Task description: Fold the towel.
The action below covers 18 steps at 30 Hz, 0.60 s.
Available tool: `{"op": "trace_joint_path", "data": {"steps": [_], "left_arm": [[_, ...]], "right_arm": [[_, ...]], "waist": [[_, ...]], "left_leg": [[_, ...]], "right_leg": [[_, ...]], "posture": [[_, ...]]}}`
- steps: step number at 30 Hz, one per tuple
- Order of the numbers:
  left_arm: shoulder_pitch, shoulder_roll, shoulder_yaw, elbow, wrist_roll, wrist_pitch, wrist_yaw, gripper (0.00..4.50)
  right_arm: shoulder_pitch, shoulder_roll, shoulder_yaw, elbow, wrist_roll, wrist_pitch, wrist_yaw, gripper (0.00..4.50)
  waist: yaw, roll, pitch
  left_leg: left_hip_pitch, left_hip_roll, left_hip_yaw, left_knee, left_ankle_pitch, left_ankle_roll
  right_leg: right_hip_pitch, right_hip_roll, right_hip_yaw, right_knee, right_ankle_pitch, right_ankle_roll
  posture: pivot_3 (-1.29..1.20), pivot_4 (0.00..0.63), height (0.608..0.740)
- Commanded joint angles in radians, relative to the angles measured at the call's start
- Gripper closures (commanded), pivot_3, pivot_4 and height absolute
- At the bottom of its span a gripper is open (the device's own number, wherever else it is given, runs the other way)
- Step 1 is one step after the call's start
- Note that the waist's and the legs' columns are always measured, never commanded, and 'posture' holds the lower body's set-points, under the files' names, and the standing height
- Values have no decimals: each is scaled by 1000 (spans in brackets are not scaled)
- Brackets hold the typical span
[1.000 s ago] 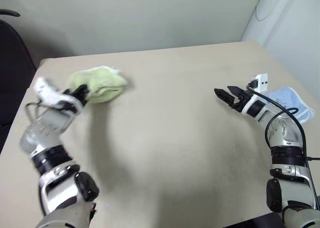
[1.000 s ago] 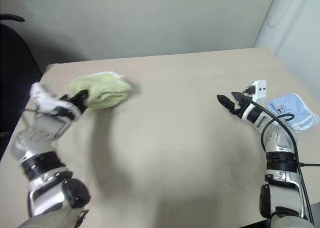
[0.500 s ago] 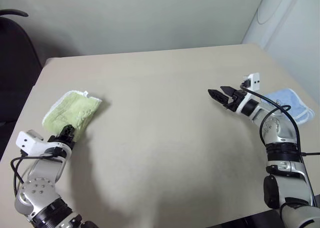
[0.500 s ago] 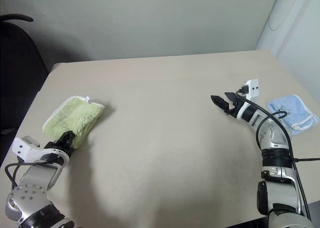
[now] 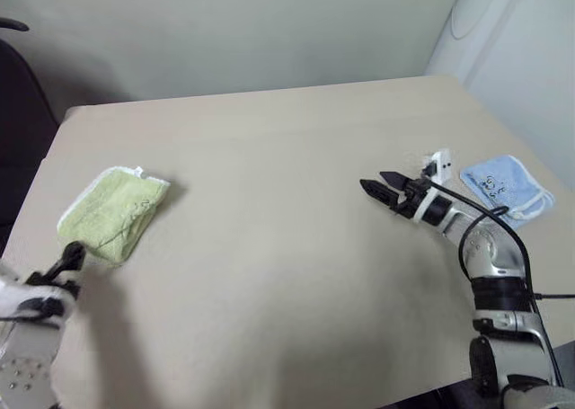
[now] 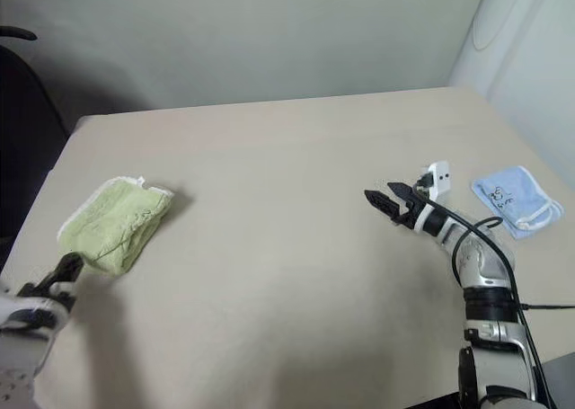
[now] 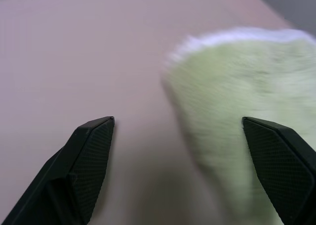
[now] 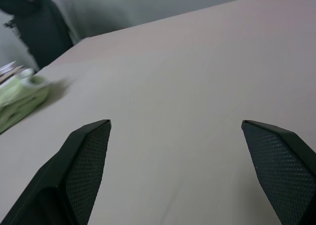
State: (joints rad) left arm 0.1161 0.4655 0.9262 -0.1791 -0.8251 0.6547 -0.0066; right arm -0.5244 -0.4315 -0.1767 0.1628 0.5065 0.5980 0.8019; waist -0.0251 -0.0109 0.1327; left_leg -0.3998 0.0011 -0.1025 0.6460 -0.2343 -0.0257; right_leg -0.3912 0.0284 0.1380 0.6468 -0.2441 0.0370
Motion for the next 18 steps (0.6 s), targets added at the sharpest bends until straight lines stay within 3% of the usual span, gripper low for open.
{"op": "trace_joint_path", "data": {"steps": [1, 5, 8, 13, 18], "left_arm": [[34, 68, 13, -105, 20, -116, -162, 29], [19, 120, -163, -253, 15, -94, -272, 29], [-64, 136, -417, -325, 104, -89, -297, 29], [-183, 94, -728, -254, 288, -145, -332, 29], [-237, 43, -805, -184, 366, -174, -336, 29]], "right_arm": [[5, -26, 31, -74, -8, -25, 30, 0], [-32, -44, 83, 9, -135, -197, 6, 0], [-70, -35, 71, 87, -152, -255, -6, 0], [-42, -42, 56, 69, -156, -290, -16, 0], [30, -51, 25, -4, -140, -279, -44, 0]], "waist": [[6, -1, 0], [21, 0, 0], [31, 0, 1], [29, -1, 0], [22, -1, 0]], "left_leg": [[0, 0, -1, 0, 0, 0], [1, 0, -5, 2, -6, 11], [1, -3, -5, 2, -7, 14], [-1, -4, -3, 5, -6, 12], [-3, 0, -2, 0, -1, -1]], "right_leg": [[0, 0, 0, 0, -1, -2], [-1, 1, -2, 0, -1, -8], [-1, -2, -2, 0, 2, -9], [1, -4, -3, -1, 9, 1], [-4, -1, -4, -1, 8, -1]], "posture": [[0, 150, 740], [0, 150, 740], [0, 150, 740], [0, 150, 740], [0, 150, 740]]}}
